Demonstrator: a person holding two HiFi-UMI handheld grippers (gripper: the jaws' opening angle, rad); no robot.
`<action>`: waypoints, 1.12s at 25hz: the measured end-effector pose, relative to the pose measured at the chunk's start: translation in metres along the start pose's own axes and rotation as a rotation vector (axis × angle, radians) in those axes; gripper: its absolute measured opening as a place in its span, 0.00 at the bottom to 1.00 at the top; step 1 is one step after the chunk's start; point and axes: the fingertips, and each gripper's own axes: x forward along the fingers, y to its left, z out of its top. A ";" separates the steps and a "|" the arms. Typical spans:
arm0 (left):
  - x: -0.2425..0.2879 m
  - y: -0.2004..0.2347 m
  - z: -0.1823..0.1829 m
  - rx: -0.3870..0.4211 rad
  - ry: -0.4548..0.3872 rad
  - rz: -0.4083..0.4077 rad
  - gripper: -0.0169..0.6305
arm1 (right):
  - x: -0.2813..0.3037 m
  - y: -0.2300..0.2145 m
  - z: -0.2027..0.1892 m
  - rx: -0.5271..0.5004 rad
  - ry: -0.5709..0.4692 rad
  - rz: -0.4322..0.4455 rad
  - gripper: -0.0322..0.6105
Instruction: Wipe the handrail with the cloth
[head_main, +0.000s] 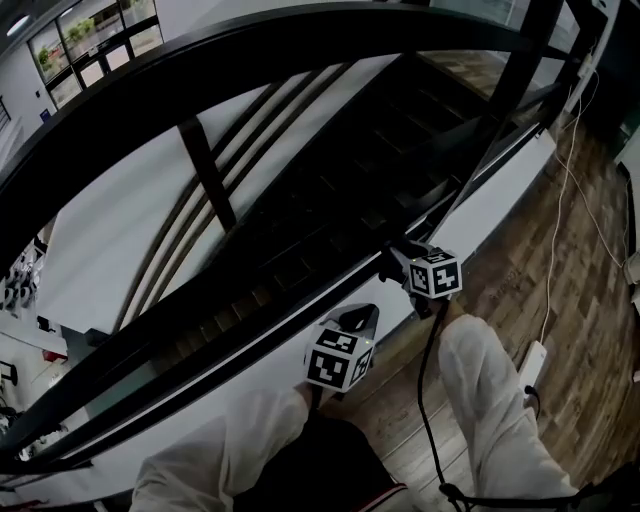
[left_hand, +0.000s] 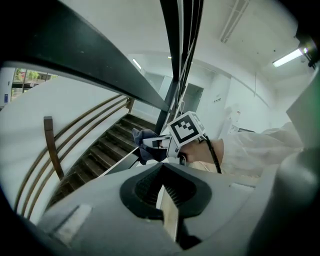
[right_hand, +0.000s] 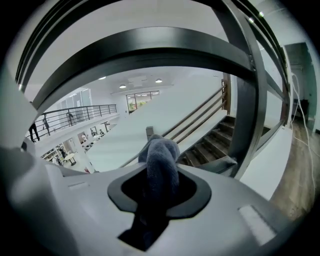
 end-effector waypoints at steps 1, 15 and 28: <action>0.003 -0.001 0.003 -0.002 -0.009 -0.010 0.03 | 0.001 -0.008 0.001 0.000 0.000 -0.015 0.19; -0.001 0.020 -0.015 -0.056 0.019 0.001 0.03 | 0.002 -0.116 0.016 -0.019 0.029 -0.193 0.18; -0.010 0.014 -0.016 -0.134 -0.026 0.043 0.03 | -0.020 -0.089 0.022 0.076 -0.066 -0.340 0.18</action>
